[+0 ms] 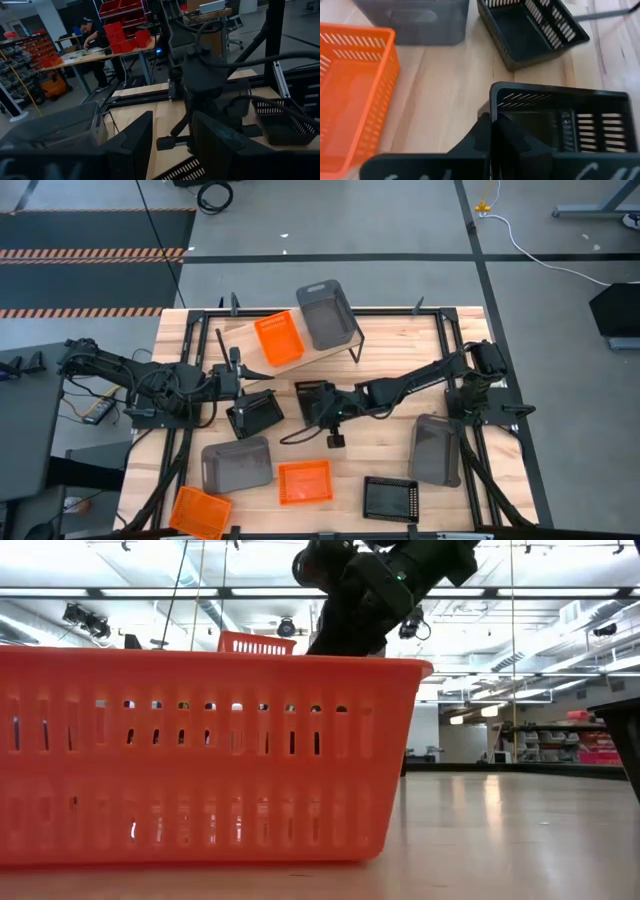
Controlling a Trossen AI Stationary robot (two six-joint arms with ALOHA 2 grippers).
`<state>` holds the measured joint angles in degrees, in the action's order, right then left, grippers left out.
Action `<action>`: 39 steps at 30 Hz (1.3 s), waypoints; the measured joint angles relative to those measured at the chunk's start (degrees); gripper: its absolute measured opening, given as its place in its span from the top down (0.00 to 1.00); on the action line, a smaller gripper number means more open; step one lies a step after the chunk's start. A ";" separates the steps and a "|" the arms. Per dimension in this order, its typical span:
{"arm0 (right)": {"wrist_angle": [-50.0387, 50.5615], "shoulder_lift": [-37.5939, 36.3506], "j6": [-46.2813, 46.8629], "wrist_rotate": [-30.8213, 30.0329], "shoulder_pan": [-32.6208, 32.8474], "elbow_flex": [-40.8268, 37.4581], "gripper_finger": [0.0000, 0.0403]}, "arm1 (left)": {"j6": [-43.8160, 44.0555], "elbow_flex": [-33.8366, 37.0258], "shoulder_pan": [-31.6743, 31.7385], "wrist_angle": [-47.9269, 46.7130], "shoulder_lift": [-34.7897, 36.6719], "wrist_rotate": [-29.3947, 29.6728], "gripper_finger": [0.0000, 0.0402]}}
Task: Stack baskets on shelf by color
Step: Move the black basket to the center of the table, then stack the right black bin on top of the other black bin on the shelf
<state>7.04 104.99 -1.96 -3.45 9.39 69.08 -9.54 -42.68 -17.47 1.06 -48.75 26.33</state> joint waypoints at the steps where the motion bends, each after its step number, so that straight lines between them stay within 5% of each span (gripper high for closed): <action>1: -0.18 0.00 -0.14 0.09 -0.04 0.00 0.96 | 0.01 0.00 0.00 -0.02 0.00 0.00 0.63; 13: -10.22 3.77 0.25 0.55 1.00 0.02 0.70 | 0.02 -0.02 -0.02 -0.83 0.00 -0.02 0.63; 21: -8.38 1.76 -0.03 -1.95 1.74 0.35 0.59 | 0.00 -0.02 -0.02 -1.10 0.00 -0.02 0.63; 29: 11.33 -2.15 3.90 -6.31 4.10 7.80 0.56 | 0.02 -0.02 -0.04 -1.47 0.02 0.00 0.63; 35: 29.70 -3.61 19.27 -4.98 5.72 10.45 0.58 | 1.14 -0.02 -0.04 -1.75 0.00 -0.02 0.63; 39: 43.15 -4.03 29.51 1.11 6.46 10.52 0.58 | 1.09 -0.02 -0.04 -1.73 0.00 -0.02 0.63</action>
<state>50.20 100.96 27.54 -2.34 15.85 79.60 -8.45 -42.70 -17.52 -0.67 -48.75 26.30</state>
